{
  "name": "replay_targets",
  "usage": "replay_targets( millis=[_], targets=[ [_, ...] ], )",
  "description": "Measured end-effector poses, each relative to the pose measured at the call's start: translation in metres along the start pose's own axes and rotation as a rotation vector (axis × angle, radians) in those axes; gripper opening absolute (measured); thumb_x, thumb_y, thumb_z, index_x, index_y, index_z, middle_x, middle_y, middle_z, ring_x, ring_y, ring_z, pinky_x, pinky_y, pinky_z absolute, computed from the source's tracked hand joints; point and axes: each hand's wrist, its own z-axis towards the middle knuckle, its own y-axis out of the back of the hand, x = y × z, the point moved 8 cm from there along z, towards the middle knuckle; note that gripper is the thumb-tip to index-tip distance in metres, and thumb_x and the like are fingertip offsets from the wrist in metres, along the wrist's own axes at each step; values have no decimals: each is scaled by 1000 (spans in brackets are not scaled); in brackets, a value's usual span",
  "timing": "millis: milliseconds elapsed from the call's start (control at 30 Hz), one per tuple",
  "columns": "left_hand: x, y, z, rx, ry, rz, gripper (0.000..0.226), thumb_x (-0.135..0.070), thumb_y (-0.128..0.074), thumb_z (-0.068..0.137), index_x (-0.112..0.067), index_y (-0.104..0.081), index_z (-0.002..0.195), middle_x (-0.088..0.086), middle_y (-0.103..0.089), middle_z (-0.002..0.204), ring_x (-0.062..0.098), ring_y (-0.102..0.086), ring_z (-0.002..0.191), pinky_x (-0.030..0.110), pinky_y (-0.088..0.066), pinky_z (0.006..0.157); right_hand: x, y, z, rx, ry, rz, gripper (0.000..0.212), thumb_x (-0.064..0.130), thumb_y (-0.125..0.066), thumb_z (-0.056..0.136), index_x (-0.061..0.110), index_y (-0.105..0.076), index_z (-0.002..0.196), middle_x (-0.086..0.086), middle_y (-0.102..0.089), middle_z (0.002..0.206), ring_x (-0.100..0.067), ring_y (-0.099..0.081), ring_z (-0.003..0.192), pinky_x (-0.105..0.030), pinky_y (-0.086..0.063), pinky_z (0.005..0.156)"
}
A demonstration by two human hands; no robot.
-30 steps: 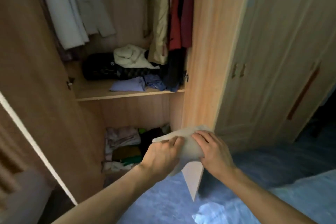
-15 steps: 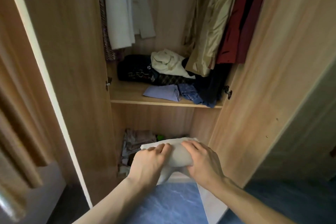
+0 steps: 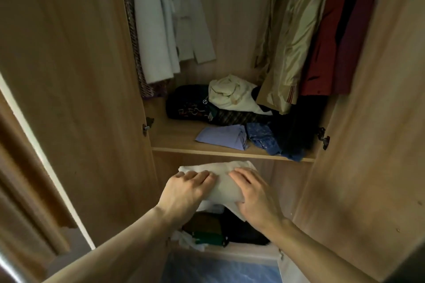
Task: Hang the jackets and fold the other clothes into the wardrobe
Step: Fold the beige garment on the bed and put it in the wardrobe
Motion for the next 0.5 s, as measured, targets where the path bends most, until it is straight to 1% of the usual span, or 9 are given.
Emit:
replay_targets(
  millis=[100, 133, 233, 333, 433, 500],
  targets=[
    [13, -1, 29, -31, 43, 41, 53, -17, -77, 59, -15, -70, 111, 2, -74, 105, 26, -72, 79, 33, -56, 57, -18, 2, 33, -29, 37, 40, 72, 13, -85, 60, 15, -61, 128, -4, -62, 126, -26, -60, 115, -38, -56, 91],
    [21, -4, 37, -38, 67, 49, 54, -15, -76, 58, -15, -70, 111, 1, -74, 106, 26, -71, 78, 32, -55, 56, -22, 0, 44, -36, 47, 53, 71, 11, -85, 59, 15, -62, 126, -4, -63, 124, -26, -62, 112, -37, -57, 89],
    [50, -18, 62, -39, 146, 37, 66, -7, -81, 44, -16, -71, 109, -1, -73, 106, 25, -71, 78, 32, -54, 56, -30, -8, 80, -58, 73, 65, 69, 9, -85, 56, 14, -64, 122, -4, -65, 118, -26, -64, 105, -36, -56, 84],
    [81, -30, 85, -72, 162, 46, 65, -6, -76, 45, -16, -71, 110, -2, -73, 106, 25, -71, 78, 32, -54, 55, -37, -20, 122, -51, 112, 42, 65, 8, -82, 59, 14, -65, 121, -4, -66, 118, -26, -65, 105, -36, -57, 80],
    [115, -43, 106, -109, 176, 47, 61, -5, -68, 51, -15, -71, 111, -1, -74, 104, 26, -71, 76, 32, -54, 55, -41, -33, 165, -41, 123, -7, 63, 1, -76, 65, 15, -64, 126, -3, -65, 122, -26, -63, 111, -35, -54, 84],
    [137, -52, 118, -132, 172, 45, 53, -9, -61, 60, -13, -71, 112, 1, -74, 104, 27, -72, 78, 32, -55, 58, -42, -43, 192, -33, 143, -36, 64, 1, -74, 69, 16, -61, 130, -3, -63, 126, -25, -59, 115, -34, -52, 89]
  ],
)
